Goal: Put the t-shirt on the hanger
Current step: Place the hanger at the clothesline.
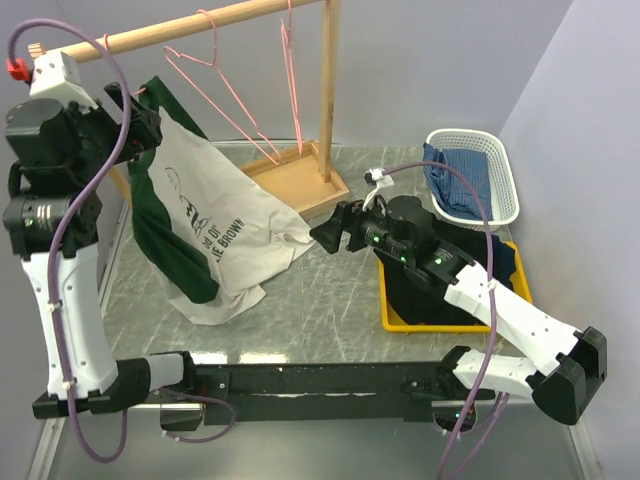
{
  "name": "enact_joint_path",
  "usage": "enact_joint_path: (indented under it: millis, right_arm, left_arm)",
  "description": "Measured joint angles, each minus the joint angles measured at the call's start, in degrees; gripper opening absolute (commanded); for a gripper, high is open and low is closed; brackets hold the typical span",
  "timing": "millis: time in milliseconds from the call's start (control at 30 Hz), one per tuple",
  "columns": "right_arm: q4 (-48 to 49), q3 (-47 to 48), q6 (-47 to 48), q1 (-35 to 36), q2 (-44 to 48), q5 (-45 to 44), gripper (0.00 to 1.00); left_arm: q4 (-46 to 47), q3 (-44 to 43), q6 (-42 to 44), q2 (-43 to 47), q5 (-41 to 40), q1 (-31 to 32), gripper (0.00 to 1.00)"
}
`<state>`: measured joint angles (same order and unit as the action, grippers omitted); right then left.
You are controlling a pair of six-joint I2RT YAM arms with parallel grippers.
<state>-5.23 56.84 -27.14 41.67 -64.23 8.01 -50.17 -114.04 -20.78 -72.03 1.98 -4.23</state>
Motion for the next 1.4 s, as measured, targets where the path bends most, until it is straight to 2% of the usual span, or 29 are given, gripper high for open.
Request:
enact_joint_path:
  millis: [133,233,300,367,467,633,800,900,967,1100,1267,1400]
  right_arm:
    - [-0.2,-0.83,0.0,0.0,1.51,-0.48,0.91]
    - [-0.5,-1.49,0.0,0.0,2.47,-1.57,0.91]
    - [-0.61,-2.27,-0.04,-0.02,3.13,-2.62,0.92]
    - [-0.81,-3.34,-0.31,-0.04,3.96,-4.02,0.92]
    - [-1.6,-5.35,-0.92,-0.04,5.88,-7.17,0.93]
    - [-3.43,-10.54,-3.13,-0.09,12.55,-12.94,0.94]
    - [-3.28,-16.74,-5.81,-0.22,20.0,-15.1,0.95]
    - [-2.97,-19.47,-7.02,-0.26,21.18,-15.04,0.95]
    - [-2.86,-20.63,-7.65,-0.28,20.83,-14.69,0.95]
    - [-2.43,-21.29,-8.2,-0.33,19.65,-13.31,0.95]
    - [-0.68,-21.29,-8.24,-0.31,18.14,-10.93,0.95]
    - [0.09,-21.68,-8.22,-0.31,17.14,-9.51,0.95]
  left_arm:
    - [0.02,-1.49,-0.9,2.08,2.36,2.47,0.96]
    - [-0.59,-5.4,-0.52,0.55,-1.81,15.85,0.96]
    - [-0.28,-7.63,0.11,-1.88,-6.1,26.88,0.96]
    - [0.07,-6.75,0.2,-2.95,-9.79,34.32,0.96]
    - [2.82,2.45,-0.31,-2.38,-14.75,40.81,0.96]
    - [6.4,26.84,-6.36,3.93,-21.49,49.16,0.98]
    - [7.02,45.64,-18.82,13.51,-27.04,54.84,0.93]
    - [8.07,55.74,-28.98,18.01,-29.9,57.66,0.96]
    - [7.37,62.47,-38.05,19.1,-33.07,59.63,0.99]
    - [5.7,73.07,-55.15,19.39,-37.86,61.94,0.96]
    - [4.72,79.58,-67.38,17.86,-41.4,60.63,0.96]
    - [8.72,80.98,-68.96,13.51,-41.7,55.41,0.96]
